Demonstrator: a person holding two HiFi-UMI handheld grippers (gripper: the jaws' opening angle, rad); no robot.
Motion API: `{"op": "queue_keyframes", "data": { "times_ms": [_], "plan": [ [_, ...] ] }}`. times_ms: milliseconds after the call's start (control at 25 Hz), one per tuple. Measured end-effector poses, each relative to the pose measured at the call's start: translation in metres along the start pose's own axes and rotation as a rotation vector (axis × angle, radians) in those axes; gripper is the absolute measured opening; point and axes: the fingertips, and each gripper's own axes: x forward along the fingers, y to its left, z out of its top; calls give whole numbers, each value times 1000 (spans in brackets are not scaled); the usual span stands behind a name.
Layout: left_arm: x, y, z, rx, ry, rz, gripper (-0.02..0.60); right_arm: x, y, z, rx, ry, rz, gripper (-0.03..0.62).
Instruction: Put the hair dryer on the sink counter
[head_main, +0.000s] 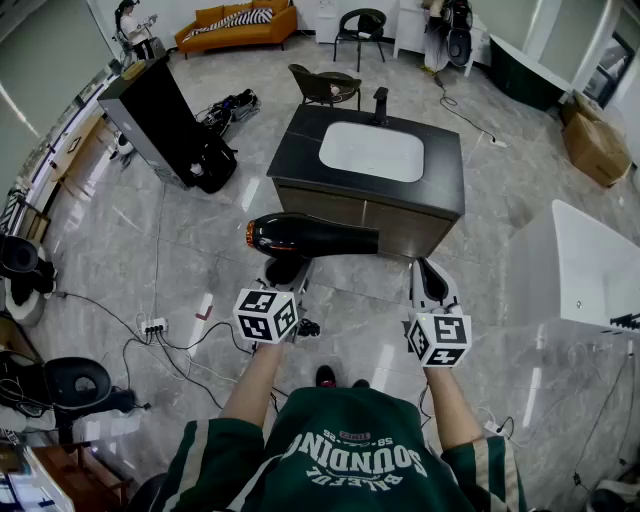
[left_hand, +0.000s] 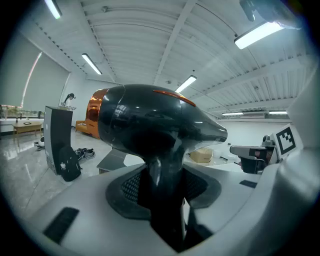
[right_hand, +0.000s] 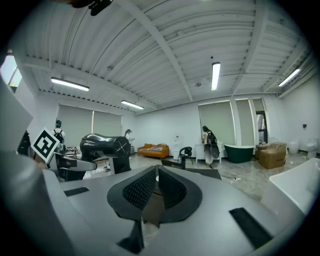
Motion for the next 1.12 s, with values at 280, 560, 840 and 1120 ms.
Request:
{"op": "queue_keyframes", "data": {
  "times_ms": [280, 560, 840, 1120],
  "plan": [
    [-7, -6, -1, -5, -3, 7, 170, -5, 5, 4, -37, -17, 1, 44],
    [-12, -7, 1, 6, -4, 4, 170, -10, 4, 4, -25, -25, -13, 44],
    [-12, -5, 1, 5, -3, -8, 170, -11, 7, -3, -25, -5, -24, 44],
    [-12, 0, -1, 8, 3, -23, 170, -10, 12, -4, -22, -4, -37, 44]
  ]
}}
